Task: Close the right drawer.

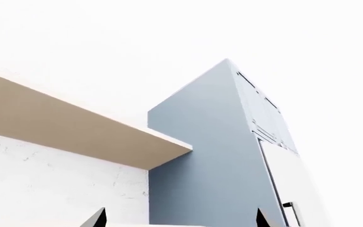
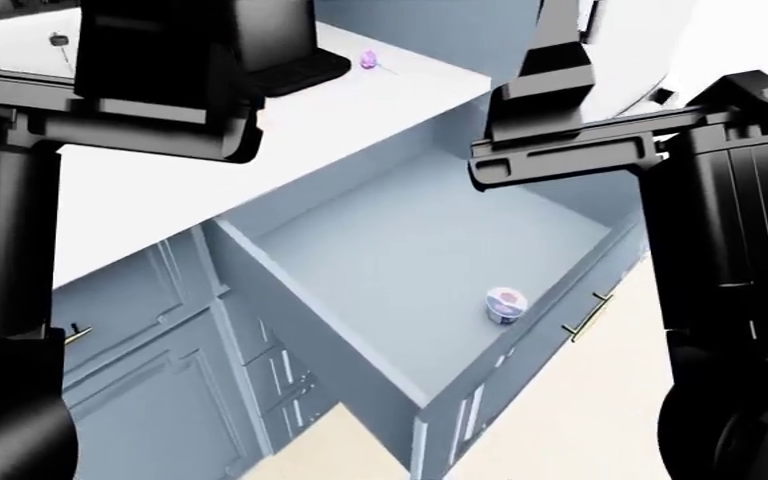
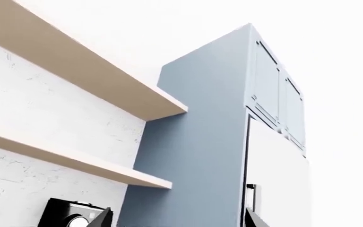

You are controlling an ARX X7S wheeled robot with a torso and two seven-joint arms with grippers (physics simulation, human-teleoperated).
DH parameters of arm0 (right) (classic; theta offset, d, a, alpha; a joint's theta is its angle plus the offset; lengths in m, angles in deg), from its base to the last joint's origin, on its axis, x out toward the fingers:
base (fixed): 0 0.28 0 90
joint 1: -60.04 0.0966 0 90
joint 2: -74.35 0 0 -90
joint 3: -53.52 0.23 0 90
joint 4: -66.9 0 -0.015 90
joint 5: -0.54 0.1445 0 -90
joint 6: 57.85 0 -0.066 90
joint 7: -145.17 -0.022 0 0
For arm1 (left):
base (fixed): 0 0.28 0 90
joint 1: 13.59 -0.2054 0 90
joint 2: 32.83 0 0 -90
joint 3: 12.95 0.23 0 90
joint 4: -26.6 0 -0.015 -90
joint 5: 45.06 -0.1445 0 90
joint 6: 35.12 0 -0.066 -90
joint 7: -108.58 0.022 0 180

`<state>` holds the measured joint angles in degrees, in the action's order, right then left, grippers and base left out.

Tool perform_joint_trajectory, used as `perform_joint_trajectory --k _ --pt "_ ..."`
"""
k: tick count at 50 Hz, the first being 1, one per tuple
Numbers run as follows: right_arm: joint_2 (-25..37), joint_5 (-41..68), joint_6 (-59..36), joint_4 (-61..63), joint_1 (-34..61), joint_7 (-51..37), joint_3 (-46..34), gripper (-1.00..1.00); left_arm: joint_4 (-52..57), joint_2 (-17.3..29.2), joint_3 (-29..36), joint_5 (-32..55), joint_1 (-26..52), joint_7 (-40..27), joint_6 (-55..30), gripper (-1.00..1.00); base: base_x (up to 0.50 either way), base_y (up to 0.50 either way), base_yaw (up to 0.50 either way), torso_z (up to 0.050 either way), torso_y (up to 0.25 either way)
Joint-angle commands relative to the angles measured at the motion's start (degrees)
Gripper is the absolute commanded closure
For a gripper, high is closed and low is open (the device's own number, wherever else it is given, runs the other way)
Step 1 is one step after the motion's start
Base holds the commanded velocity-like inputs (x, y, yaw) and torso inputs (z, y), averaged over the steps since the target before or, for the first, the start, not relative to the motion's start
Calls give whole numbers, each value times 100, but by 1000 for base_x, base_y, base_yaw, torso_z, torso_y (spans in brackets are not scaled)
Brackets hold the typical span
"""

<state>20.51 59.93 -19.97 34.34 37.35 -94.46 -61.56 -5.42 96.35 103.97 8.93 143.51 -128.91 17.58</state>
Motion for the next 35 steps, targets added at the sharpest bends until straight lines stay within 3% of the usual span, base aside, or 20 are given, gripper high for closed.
perform_joint_trajectory --k 1,10,35 --pt "47 3 115 -23 -46 -64 -4 -100 5 66 57 -27 -25 -27 85 -100 0 0 -461 0 0" --pt "62 -49 212 -28 -72 -43 -46 -100 -2 107 92 -30 -18 -55 140 -100 0 0 -306 0 0" --pt "119 225 112 -31 122 -429 -48 -100 13 193 217 36 67 -185 255 -100 44 -46 -3 0 0"
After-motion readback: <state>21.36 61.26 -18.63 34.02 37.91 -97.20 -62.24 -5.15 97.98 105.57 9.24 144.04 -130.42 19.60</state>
